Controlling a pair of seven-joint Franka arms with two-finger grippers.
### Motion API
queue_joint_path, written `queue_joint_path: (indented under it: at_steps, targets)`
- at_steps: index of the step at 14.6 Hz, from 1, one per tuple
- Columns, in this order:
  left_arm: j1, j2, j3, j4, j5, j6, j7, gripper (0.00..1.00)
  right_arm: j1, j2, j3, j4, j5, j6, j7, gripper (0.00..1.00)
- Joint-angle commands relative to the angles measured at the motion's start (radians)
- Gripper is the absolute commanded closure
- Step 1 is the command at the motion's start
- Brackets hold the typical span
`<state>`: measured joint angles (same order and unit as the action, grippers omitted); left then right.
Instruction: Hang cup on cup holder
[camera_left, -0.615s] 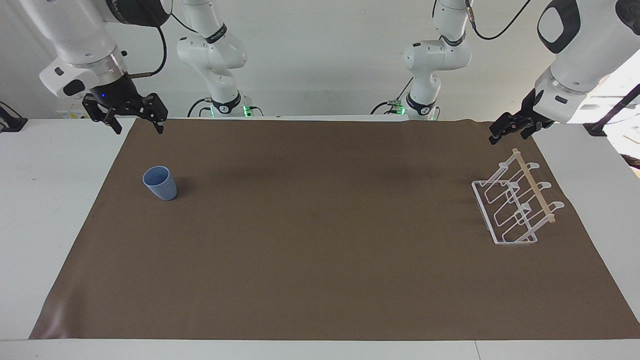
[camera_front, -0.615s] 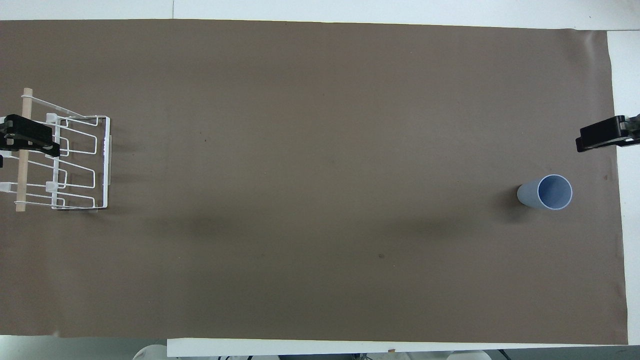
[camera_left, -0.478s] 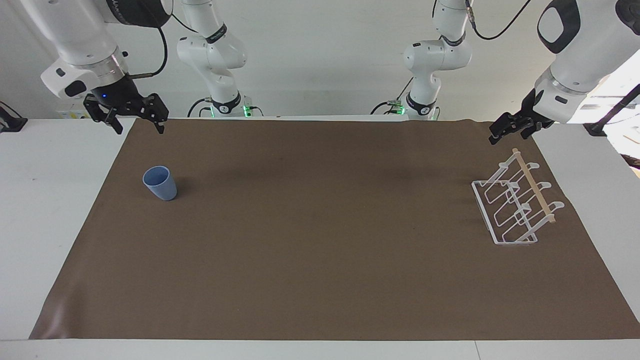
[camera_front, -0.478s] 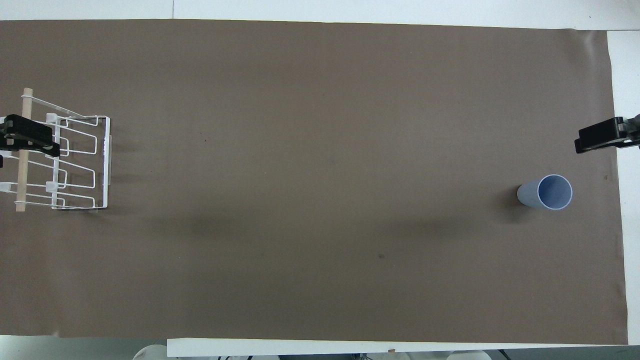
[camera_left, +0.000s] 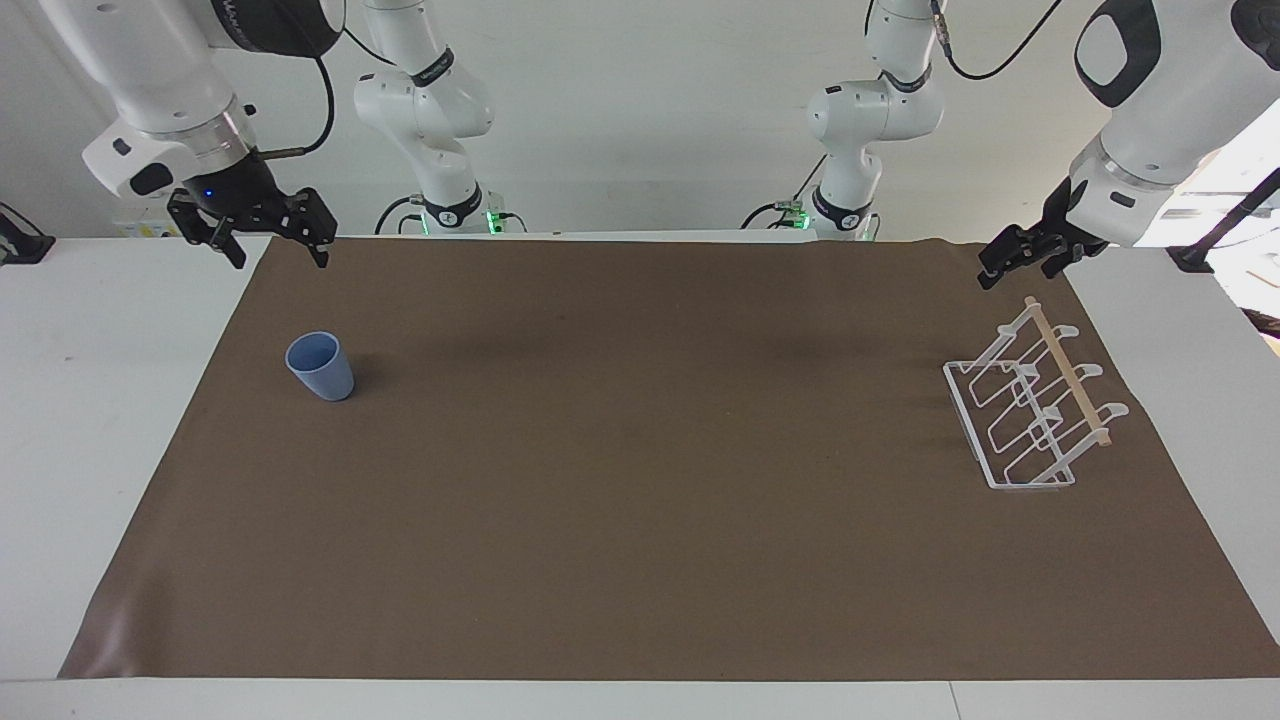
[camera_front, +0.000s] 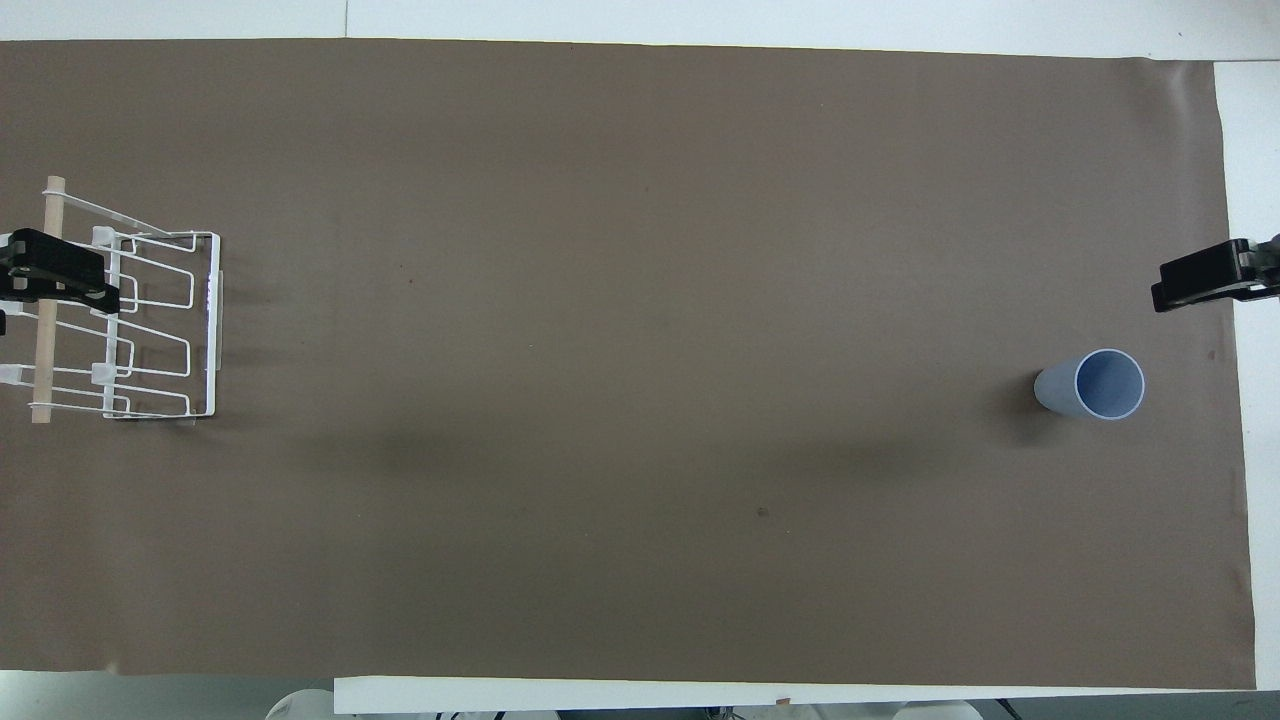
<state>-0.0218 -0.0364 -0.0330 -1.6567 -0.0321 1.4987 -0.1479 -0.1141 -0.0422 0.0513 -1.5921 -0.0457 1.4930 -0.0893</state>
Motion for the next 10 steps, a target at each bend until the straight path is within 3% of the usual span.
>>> queue_joint_path:
  at_steps: [1, 6, 10]
  targets:
    - [-0.012, -0.004, 0.012, -0.008, 0.015, 0.002, 0.007, 0.00, -0.050, -0.035, 0.004, -0.104, -0.005, 0.070, -0.035, 0.00]
    - [-0.012, -0.005, 0.012, -0.008, 0.015, 0.002, 0.007, 0.00, -0.199, -0.027, 0.004, -0.398, -0.003, 0.339, -0.321, 0.00]
    - [-0.013, -0.005, 0.012, -0.008, 0.015, -0.006, 0.008, 0.00, -0.239, -0.028, 0.004, -0.500, -0.003, 0.446, -0.412, 0.01]
